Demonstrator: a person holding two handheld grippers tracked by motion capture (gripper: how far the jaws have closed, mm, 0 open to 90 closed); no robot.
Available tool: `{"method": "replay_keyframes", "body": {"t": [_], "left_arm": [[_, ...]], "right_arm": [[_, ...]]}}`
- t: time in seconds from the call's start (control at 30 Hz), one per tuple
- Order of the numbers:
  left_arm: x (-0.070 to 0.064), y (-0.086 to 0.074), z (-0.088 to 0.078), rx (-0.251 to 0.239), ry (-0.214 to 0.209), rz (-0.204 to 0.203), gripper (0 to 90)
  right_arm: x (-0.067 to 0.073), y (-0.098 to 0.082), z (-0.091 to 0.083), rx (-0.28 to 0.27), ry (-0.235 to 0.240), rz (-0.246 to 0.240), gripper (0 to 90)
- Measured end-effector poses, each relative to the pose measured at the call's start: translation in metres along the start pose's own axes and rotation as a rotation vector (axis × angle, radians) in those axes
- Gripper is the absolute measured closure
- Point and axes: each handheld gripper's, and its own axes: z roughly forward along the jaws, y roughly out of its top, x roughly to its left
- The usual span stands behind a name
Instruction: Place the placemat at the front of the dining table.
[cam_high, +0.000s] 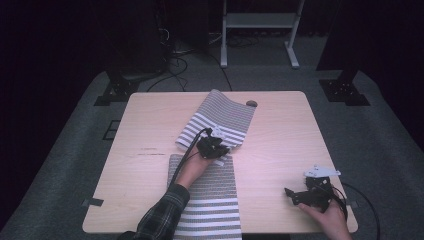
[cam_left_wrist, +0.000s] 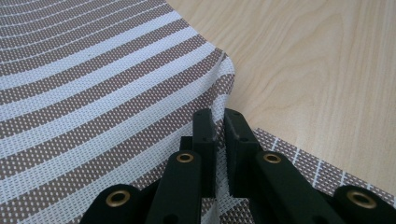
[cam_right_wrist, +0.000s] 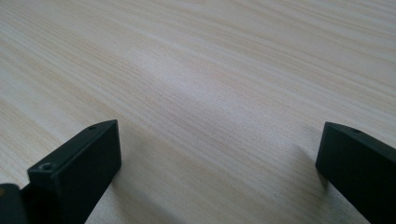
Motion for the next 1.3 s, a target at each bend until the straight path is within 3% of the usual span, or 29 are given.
{"method": "replay_keyframes", "body": {"t": [0.4, 0.47, 0.8, 1.3], "left_arm": [[0.005, 0.011, -0.024, -0.058, 0.016, -0.037, 85.5], [0.009, 0.013, -0.033, -0.083, 0.018, -0.062, 85.7], [0.025, 0.018, -0.058, -0.132, 0.047, -0.098, 85.8], [0.056, 0.010, -0.101, -0.195, 0.141, -0.164, 86.0]], "right_arm": [[0.000, 0.000, 0.000, 0.000, 0.000, 0.000, 0.0], [0.000, 0.000, 0.000, 0.000, 0.000, 0.000, 0.0], [0.000, 0.000, 0.000, 0.000, 0.000, 0.000, 0.0], [0.000, 0.000, 0.000, 0.001, 0.001, 0.000, 0.0]]}}
